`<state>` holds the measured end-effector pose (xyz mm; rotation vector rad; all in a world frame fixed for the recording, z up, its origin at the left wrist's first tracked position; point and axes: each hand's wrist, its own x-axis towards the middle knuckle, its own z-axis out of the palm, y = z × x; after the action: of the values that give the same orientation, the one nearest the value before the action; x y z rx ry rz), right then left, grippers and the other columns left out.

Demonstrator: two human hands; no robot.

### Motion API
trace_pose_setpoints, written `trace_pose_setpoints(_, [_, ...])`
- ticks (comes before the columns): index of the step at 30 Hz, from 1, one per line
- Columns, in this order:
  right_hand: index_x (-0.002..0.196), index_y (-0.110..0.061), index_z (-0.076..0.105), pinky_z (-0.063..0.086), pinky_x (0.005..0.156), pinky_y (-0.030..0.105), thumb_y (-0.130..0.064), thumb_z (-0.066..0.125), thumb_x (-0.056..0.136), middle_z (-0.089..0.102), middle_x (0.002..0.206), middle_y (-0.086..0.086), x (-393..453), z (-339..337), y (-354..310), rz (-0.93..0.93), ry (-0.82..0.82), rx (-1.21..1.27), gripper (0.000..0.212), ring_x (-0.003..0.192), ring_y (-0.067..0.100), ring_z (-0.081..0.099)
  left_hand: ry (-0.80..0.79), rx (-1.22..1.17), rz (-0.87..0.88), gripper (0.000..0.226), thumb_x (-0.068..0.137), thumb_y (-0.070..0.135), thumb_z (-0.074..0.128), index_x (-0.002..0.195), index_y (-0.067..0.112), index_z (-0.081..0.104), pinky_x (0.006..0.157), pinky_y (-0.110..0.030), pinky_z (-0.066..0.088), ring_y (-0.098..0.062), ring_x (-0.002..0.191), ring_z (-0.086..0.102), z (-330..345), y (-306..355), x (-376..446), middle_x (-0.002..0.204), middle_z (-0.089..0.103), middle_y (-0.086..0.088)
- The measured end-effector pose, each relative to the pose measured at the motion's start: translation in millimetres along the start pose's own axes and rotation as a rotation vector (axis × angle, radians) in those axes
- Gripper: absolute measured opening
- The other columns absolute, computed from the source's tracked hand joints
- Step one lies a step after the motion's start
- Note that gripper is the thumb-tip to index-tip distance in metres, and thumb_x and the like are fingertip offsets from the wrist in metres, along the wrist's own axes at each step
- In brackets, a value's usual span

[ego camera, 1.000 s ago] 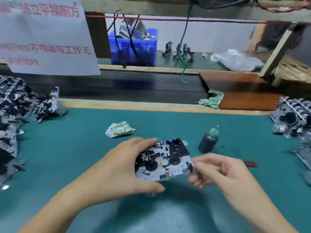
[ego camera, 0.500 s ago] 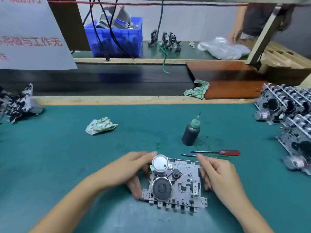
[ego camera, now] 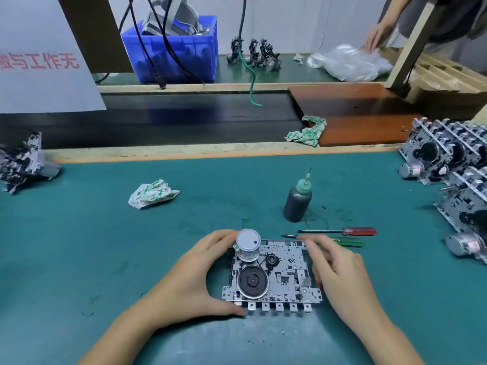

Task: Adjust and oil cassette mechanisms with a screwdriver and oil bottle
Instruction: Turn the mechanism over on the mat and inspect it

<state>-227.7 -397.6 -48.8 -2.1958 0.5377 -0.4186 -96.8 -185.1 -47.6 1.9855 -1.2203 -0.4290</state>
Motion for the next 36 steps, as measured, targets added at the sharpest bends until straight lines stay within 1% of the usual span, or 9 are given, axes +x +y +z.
trace_pose_setpoints(3, [0.091, -0.038, 0.062, 0.034, 0.053, 0.019, -0.036, 0.048, 0.092, 0.052, 0.047, -0.02, -0.6, 1.0, 0.5, -0.012, 0.008, -0.04, 0.014, 0.049, 0.004, 0.047, 0.008, -0.028, 0.015, 0.095, 0.06, 0.049, 0.085, 0.14, 0.035, 0.034, 0.107, -0.016, 0.029, -0.003, 0.133, 0.036, 4.2, 1.9, -3.5, 0.137, 0.034, 0.026])
trace_pose_setpoints(6, [0.091, -0.039, 0.062, 0.04, 0.056, 0.027, -0.037, 0.049, 0.092, 0.059, 0.053, -0.01, -1.1, 1.9, 1.2, -0.02, 0.009, -0.045, 0.013, 0.049, 0.007, 0.047, 0.02, -0.04, -0.001, 0.095, 0.06, 0.046, 0.087, 0.138, 0.039, 0.034, 0.107, -0.018, 0.03, -0.002, 0.132, 0.037, 4.1, 5.4, -3.9, 0.136, 0.035, 0.027])
trace_pose_setpoints(8, [0.09, -0.042, 0.059, 0.043, 0.058, 0.034, -0.041, 0.047, 0.091, 0.061, 0.057, 0.001, -1.6, 2.0, 1.4, -0.018, 0.005, -0.046, 0.013, 0.047, 0.011, 0.045, 0.009, -0.055, -0.014, 0.108, 0.058, 0.044, 0.088, 0.144, 0.043, 0.023, 0.11, -0.018, 0.027, -0.002, 0.136, 0.031, 5.6, 7.7, -5.6, 0.141, 0.03, 0.027])
trace_pose_setpoints(12, [0.091, -0.041, 0.061, 0.037, 0.053, 0.034, -0.042, 0.046, 0.091, 0.056, 0.056, 0.008, -0.9, 2.6, 2.3, -0.016, 0.001, -0.066, 0.015, 0.046, 0.014, 0.04, 0.05, -0.004, -0.027, 0.121, 0.056, 0.049, 0.083, 0.144, 0.053, -0.001, 0.108, -0.013, 0.023, 0.003, 0.136, 0.026, 13.1, 18.3, -6.4, 0.142, 0.022, 0.033])
trace_pose_setpoints(16, [0.093, -0.035, 0.064, 0.036, 0.054, 0.034, -0.037, 0.05, 0.093, 0.055, 0.056, 0.008, -0.4, 3.0, 3.5, -0.014, 0.014, -0.093, 0.015, 0.047, 0.013, 0.039, 0.113, 0.113, 0.025, 0.107, 0.058, 0.051, 0.077, 0.141, 0.053, 0.011, 0.104, -0.011, 0.028, 0.007, 0.127, 0.034, 14.9, 21.2, -3.4, 0.134, 0.029, 0.037])
trace_pose_setpoints(22, [0.096, -0.032, 0.066, 0.038, 0.054, 0.035, -0.035, 0.05, 0.093, 0.058, 0.056, 0.008, -0.6, 3.4, 3.7, -0.011, 0.021, -0.106, 0.017, 0.046, 0.014, 0.039, 0.064, -0.062, -0.025, 0.117, 0.05, 0.057, 0.086, 0.14, 0.059, 0.011, 0.101, -0.004, 0.026, 0.009, 0.128, 0.033, 11.1, 8.7, -6.8, 0.136, 0.028, 0.041])
trace_pose_setpoints(28, [0.097, -0.032, 0.067, 0.028, 0.05, 0.031, -0.036, 0.049, 0.093, 0.047, 0.049, 0.005, -1.1, 3.0, 2.4, -0.006, 0.016, -0.107, 0.018, 0.046, 0.012, 0.036, 0.032, -0.071, -0.026, 0.124, 0.048, 0.059, 0.086, 0.142, 0.057, 0.006, 0.104, -0.005, 0.022, 0.006, 0.135, 0.027, 12.8, 9.0, -8.4, 0.14, 0.023, 0.038])
trace_pose_setpoints(33, [0.101, -0.031, 0.067, 0.025, 0.049, 0.029, -0.034, 0.05, 0.094, 0.038, 0.045, -0.005, -1.4, 3.1, 2.2, 0.004, 0.012, -0.116, 0.019, 0.045, 0.011, 0.036, 0.11, 0.143, 0.001, 0.108, 0.054, 0.056, 0.075, 0.138, 0.06, 0.008, 0.103, -0.008, 0.024, 0.015, 0.125, 0.031, 15.3, 19.4, -4.5, 0.137, 0.026, 0.04])
trace_pose_setpoints(36, [0.102, -0.029, 0.067, 0.024, 0.049, 0.028, -0.031, 0.051, 0.094, 0.038, 0.046, -0.002, -1.7, 3.2, 1.3, -0.005, 0.022, -0.114, 0.018, 0.046, 0.011, 0.035, 0.098, 0.126, -0.009, 0.107, 0.052, 0.063, 0.075, 0.135, 0.065, 0.007, 0.102, -0.004, 0.021, 0.018, 0.125, 0.028, 12.6, 18.2, -5.5, 0.138, 0.022, 0.045])
